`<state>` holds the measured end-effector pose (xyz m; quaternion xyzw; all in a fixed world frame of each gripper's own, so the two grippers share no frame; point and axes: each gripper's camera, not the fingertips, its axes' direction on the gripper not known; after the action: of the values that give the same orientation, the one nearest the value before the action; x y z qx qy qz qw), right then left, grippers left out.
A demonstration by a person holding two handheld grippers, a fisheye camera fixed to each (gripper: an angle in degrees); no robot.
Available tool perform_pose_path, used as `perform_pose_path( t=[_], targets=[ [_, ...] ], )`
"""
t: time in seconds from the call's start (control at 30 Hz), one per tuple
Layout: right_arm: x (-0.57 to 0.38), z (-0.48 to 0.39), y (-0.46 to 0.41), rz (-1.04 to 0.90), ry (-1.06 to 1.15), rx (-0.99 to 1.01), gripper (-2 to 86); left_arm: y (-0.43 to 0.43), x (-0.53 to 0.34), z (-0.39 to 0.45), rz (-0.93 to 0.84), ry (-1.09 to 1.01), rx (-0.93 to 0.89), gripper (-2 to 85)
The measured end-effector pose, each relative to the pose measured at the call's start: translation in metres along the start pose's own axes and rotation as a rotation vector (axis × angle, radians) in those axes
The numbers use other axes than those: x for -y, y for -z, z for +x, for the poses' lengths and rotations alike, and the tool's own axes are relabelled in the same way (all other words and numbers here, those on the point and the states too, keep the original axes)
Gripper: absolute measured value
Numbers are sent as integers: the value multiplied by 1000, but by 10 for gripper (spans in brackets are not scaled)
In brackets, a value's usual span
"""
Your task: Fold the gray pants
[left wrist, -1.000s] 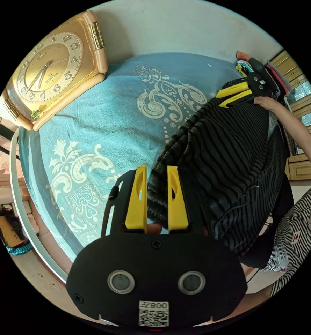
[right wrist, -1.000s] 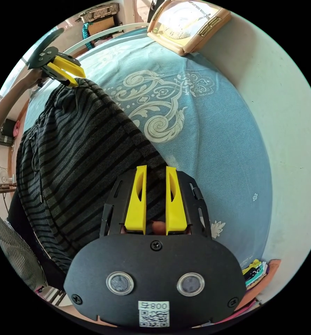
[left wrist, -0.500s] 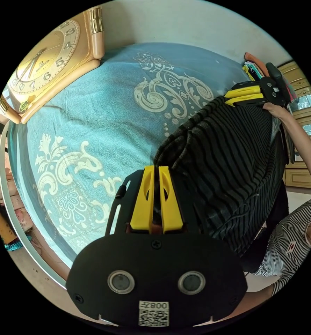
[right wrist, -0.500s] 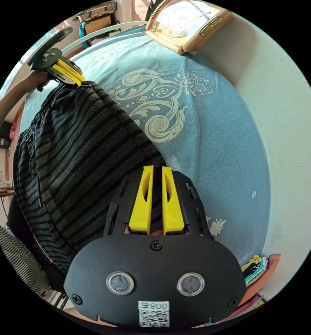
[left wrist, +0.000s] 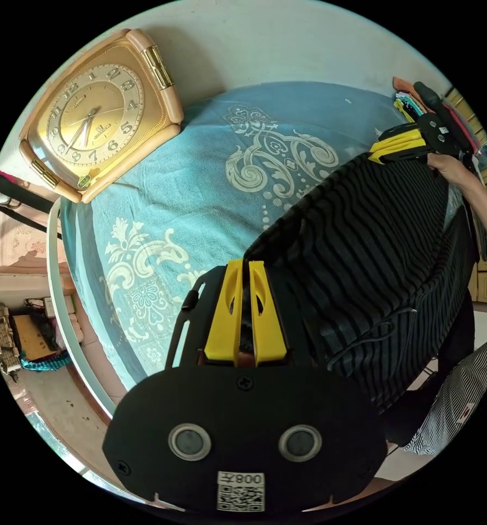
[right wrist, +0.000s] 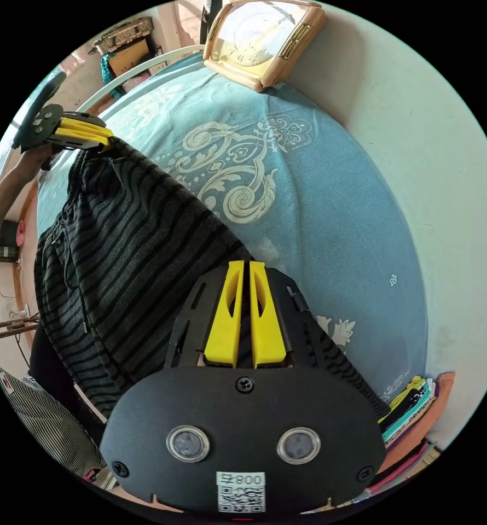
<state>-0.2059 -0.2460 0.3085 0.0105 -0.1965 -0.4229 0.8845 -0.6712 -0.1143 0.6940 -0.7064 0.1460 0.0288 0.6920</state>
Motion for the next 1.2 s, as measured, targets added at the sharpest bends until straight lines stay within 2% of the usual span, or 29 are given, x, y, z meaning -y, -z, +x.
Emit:
perform_pose_path(
  t=[0.73,1.2],
  targets=[
    [-118,-116,73,70,-69,-27,15,53,-151,170,99,-10,88,21],
    [-210,-224,84,73,-115,-32,25,49,-279,270,117,-38,56,20]
  ],
)
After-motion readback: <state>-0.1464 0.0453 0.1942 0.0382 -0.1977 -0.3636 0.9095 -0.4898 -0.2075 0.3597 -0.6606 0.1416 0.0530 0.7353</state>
